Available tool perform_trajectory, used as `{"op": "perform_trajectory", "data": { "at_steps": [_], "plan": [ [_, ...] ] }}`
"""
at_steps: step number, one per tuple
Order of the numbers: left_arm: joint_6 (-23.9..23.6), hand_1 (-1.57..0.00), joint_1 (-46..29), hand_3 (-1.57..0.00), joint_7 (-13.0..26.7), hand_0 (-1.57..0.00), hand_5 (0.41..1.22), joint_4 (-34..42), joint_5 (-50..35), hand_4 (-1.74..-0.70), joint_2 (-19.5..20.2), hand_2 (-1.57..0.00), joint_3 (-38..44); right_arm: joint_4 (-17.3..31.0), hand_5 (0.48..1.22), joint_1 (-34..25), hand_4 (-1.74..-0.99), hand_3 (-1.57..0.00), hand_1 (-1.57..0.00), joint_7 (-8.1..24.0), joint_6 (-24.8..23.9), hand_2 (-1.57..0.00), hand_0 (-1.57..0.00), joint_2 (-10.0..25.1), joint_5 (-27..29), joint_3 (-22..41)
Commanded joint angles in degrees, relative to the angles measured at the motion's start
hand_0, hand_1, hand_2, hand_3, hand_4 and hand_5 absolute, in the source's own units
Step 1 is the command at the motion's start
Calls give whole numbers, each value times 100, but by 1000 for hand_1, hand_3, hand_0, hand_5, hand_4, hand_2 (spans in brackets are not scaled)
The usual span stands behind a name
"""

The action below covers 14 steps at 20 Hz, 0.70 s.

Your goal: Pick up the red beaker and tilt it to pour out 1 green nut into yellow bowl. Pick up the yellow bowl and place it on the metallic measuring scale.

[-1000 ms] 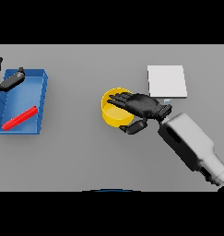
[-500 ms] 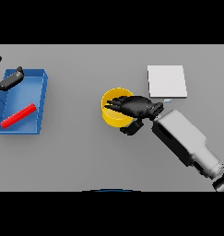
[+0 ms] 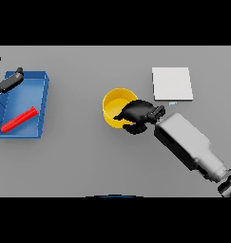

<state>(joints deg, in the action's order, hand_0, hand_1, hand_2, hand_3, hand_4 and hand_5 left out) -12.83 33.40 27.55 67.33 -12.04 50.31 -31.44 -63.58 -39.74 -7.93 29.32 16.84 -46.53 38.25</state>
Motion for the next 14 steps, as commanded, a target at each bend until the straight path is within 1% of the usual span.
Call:
{"op": "perform_trajectory", "data": {
  "at_steps": [1,2,4,6,7,8,10,12,13,14],
  "plan": [
    [-34,1,2,1,-7,1,727,24,1,-800,-2,1,11,-33,1090,7,-1571,-691,-991,-115,147,-965,-1027,90,56,0],
    [-37,1,54,1,100,1,728,33,40,-799,-14,1,-27,-15,1116,2,-1604,-867,-1107,-156,182,-1086,-1136,109,92,19],
    [-12,1,13,1,57,1,727,50,-9,-799,20,1,6,-44,1154,0,-1649,-1019,-1274,-95,222,-1261,-1292,121,150,21],
    [-21,1,-38,1,62,1,725,146,-35,-802,49,1,5,-149,1178,34,-1682,-1142,-1381,-58,232,-1314,-1393,165,184,31],
    [-22,1,-78,1,36,1,726,143,-24,-802,87,1,6,-164,1187,32,-1694,-1155,-1419,-131,230,-1355,-1428,216,204,32],
    [-28,1,-74,1,32,1,726,112,-17,-804,50,1,-6,-207,1193,35,-1703,-1170,-1449,-58,255,-1387,-1457,214,219,33],
    [-9,1,-17,1,47,1,725,125,5,-805,79,1,-4,-283,1203,21,-1717,-1181,-1493,-46,300,-1453,-1498,284,285,-14],
    [-38,1,-32,1,82,1,724,207,1,-802,125,1,5,-422,1210,-23,-1726,-1192,-1521,12,341,-1470,-1524,380,356,-94],
    [-19,1,-22,1,95,1,724,180,-16,-801,94,1,2,-538,1212,-41,-1729,-1192,-1531,123,383,-1490,-1534,389,427,-141],
    [-26,1,-49,1,84,1,723,241,-32,-801,118,1,10,-688,1214,-46,-1731,-1268,-1539,60,484,-1470,-1541,479,536,-186]
  ]
}}
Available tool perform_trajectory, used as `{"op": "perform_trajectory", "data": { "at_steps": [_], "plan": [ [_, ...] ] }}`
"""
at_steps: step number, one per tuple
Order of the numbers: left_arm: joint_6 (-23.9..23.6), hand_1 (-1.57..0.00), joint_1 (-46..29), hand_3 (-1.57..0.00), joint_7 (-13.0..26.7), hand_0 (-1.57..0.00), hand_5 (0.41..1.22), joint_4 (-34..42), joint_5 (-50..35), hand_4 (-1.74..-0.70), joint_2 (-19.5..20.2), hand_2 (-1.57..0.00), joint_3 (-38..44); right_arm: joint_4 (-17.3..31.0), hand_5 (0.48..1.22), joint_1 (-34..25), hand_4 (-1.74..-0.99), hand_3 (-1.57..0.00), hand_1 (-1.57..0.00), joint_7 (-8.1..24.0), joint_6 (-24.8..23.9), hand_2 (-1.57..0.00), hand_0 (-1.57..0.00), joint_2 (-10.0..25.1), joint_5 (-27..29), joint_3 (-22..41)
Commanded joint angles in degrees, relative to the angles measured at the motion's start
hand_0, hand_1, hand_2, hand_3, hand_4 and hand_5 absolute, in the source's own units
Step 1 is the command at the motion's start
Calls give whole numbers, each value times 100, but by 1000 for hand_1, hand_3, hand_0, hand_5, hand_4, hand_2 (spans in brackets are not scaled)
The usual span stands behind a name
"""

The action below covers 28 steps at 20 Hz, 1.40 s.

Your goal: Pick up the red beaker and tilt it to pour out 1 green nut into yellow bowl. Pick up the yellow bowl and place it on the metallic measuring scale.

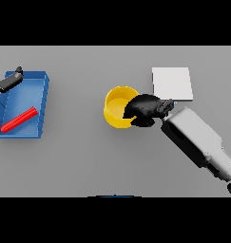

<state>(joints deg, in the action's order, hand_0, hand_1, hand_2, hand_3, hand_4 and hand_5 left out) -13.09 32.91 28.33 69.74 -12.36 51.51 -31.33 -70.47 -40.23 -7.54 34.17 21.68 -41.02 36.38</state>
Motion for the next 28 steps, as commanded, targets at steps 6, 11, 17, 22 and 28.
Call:
{"op": "perform_trajectory", "data": {
  "at_steps": [6,11,17,22,28],
  "plan": [
    [-9,1,-33,1,-15,1,722,-20,21,-800,-7,1,-20,-723,1219,-238,-1724,-1308,-1563,630,439,-1544,-1563,358,277,-326],
    [-7,1,49,1,13,1,723,-50,77,-799,-26,1,-42,-1046,1220,-168,-1719,-1243,-1568,770,572,-1562,-1568,621,423,-453],
    [-18,1,-9,1,50,1,737,44,34,-802,41,1,-9,-479,1221,-599,-1719,-1274,-1570,572,103,-1569,-1570,984,256,-671],
    [-157,1,-134,1,351,1,750,441,16,-818,164,1,-30,434,1221,-804,-1720,-1211,-1571,604,-262,-1570,-1571,1075,295,-920],
    [-135,1,-79,1,537,1,772,444,52,-823,222,1,-35,1394,1221,-798,-1721,-1182,-1571,299,-807,-1571,-1571,1198,231,-982]
  ]
}}
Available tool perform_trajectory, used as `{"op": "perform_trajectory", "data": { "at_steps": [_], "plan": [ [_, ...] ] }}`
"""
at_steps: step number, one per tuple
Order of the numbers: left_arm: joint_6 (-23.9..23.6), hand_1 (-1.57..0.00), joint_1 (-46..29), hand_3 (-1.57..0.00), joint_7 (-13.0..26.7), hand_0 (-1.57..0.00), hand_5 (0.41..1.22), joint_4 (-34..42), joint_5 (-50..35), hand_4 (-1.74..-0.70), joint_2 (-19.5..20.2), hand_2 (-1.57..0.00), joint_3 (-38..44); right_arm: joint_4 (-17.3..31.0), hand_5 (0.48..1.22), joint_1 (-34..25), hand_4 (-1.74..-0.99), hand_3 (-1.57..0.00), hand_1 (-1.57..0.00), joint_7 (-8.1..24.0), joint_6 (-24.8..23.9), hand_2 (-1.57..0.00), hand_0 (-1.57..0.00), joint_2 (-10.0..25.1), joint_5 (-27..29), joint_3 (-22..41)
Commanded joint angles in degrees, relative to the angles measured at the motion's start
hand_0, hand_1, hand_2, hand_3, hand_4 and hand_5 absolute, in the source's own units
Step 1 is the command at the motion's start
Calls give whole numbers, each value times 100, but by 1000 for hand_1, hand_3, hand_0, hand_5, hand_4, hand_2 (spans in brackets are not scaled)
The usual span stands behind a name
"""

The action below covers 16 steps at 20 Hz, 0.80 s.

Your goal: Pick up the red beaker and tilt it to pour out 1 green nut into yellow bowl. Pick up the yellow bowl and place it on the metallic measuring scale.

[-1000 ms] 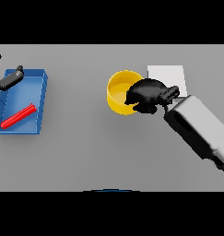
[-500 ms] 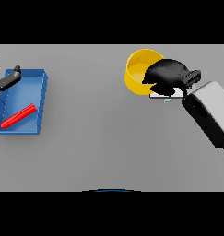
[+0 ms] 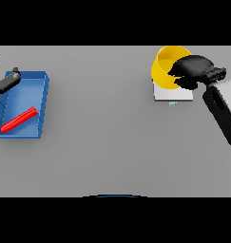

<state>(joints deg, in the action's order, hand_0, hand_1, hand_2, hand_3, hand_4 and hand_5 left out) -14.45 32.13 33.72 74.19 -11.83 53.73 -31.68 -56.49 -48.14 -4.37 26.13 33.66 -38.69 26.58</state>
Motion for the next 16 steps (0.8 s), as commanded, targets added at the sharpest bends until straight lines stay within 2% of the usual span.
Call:
{"op": "perform_trajectory", "data": {
  "at_steps": [1,3,5,7,11,12,15,16],
  "plan": [
    [-8,1,-41,1,-21,1,765,-3,-18,-823,12,1,13,222,1221,-68,-1722,-1211,-1571,-6,-73,-1571,-1571,-49,-19,-7],
    [-45,1,-48,1,-8,1,759,-53,1,-818,-56,1,-9,622,1221,-180,-1722,-1254,-1571,-63,-229,-1571,-1571,-128,-77,25],
    [18,1,-5,1,33,1,757,-117,-3,-814,-47,1,-6,1005,1221,-210,-1724,-1360,-1566,-152,-487,-1571,-1571,-211,-138,57],
    [20,1,-8,1,29,1,749,-71,-1,-807,-34,1,-13,1268,1221,-200,-1724,-1410,-1568,-273,-646,-1571,-1571,-303,-133,97],
    [3,1,-23,1,-58,1,729,-102,18,-796,-32,1,-5,1815,1221,-332,-1727,-1500,-1499,-307,-899,-1565,-1571,-479,-182,149],
    [1,1,49,1,-34,1,725,-167,40,-800,-130,1,-39,1848,1221,-391,-1727,-1497,-1491,-206,-847,-1566,-1571,-517,-154,143],
    [17,1,43,1,-59,1,734,-156,33,-806,-78,1,-14,2096,1221,-447,-1721,-1481,-1420,-422,-929,-1568,-1548,-526,-120,147],
    [-10,1,28,1,-51,1,734,-105,35,-809,-68,1,-15,2143,1221,-478,-1725,-1320,-1401,-419,-905,-1569,-1527,-528,-107,150]
  ]
}}
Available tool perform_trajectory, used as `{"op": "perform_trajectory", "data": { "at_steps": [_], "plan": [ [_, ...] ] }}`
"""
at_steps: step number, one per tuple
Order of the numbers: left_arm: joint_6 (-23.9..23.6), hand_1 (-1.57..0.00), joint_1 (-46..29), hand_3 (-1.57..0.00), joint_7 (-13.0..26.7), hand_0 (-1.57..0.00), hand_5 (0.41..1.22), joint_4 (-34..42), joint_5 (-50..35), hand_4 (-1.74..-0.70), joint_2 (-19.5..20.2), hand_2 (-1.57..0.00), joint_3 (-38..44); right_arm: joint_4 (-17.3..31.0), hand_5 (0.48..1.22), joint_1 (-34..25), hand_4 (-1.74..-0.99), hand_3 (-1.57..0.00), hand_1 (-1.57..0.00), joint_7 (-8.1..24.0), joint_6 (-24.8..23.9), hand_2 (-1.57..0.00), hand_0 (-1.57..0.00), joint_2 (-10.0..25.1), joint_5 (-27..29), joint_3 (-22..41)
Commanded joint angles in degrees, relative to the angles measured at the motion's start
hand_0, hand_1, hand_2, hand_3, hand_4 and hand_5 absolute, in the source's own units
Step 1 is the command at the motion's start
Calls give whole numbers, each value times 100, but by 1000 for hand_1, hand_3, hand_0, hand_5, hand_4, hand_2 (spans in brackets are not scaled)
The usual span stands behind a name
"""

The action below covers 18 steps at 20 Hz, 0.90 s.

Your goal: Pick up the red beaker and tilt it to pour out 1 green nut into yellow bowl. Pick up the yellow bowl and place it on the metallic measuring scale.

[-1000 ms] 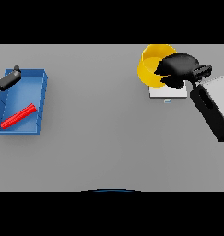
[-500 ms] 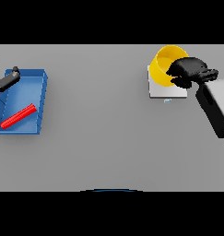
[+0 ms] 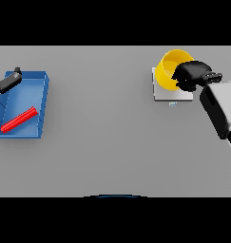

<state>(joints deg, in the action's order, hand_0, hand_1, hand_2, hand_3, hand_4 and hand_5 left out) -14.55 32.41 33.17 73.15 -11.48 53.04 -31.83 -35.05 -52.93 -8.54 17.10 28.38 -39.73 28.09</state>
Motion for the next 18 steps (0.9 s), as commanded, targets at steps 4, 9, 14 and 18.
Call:
{"op": "perform_trajectory", "data": {
  "at_steps": [4,9,14,18],
  "plan": [
    [98,1,196,1,97,1,744,-209,22,-812,-145,1,-43,191,1053,-62,-1548,-824,-1083,67,132,-1132,-1219,-79,124,-76],
    [162,1,225,1,1,1,738,-351,54,-806,-131,1,-34,371,821,-117,-1410,-604,-354,-77,194,-518,-399,-93,106,-58],
    [148,1,184,1,-30,1,736,-368,14,-809,-172,1,-24,615,746,-217,-1346,-442,-115,-311,197,-244,-130,-163,-30,68],
    [112,1,201,1,-56,1,734,-399,-19,-821,-206,1,18,790,733,-353,-1308,-348,-47,-327,257,-115,-53,-185,-95,100]
  ]
}}
